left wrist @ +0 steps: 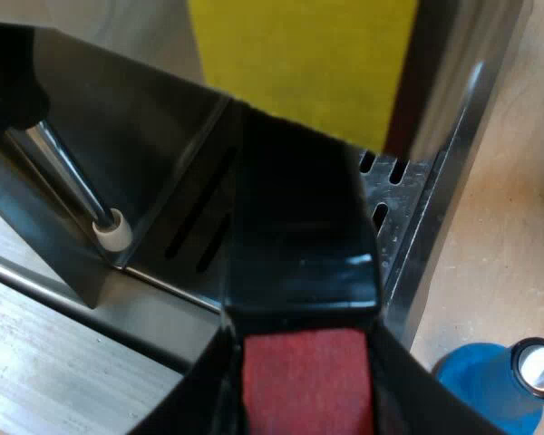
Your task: Put the handle in the coffee machine
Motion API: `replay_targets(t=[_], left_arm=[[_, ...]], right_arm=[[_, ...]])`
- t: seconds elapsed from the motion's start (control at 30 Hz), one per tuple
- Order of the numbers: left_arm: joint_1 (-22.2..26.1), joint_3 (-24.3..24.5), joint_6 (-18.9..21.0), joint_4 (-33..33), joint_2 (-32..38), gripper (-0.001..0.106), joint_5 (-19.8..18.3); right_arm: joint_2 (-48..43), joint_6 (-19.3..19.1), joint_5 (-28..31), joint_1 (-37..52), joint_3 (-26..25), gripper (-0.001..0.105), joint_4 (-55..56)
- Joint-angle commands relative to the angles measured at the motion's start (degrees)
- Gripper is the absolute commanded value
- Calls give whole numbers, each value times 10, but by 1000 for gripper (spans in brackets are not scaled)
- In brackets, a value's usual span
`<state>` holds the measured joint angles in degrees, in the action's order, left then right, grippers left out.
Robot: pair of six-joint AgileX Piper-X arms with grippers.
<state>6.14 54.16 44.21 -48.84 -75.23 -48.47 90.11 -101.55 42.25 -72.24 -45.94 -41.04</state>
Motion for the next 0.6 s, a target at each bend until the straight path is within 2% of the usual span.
replay_targets(t=[0.03, 0.13, 0.2, 0.6], left_arm=[[1, 18, 10, 39, 18, 1, -102], [1, 18, 10, 39, 18, 1, -102], [1, 18, 10, 39, 18, 1, -102], [1, 18, 10, 37, 18, 1, -102]], right_arm=[[6, -7, 4, 1, -4, 72, -3], [25, -7, 4, 1, -4, 53, -3], [40, -7, 4, 1, -4, 48, -3], [122, -7, 21, 37, -8, 48, -136]])
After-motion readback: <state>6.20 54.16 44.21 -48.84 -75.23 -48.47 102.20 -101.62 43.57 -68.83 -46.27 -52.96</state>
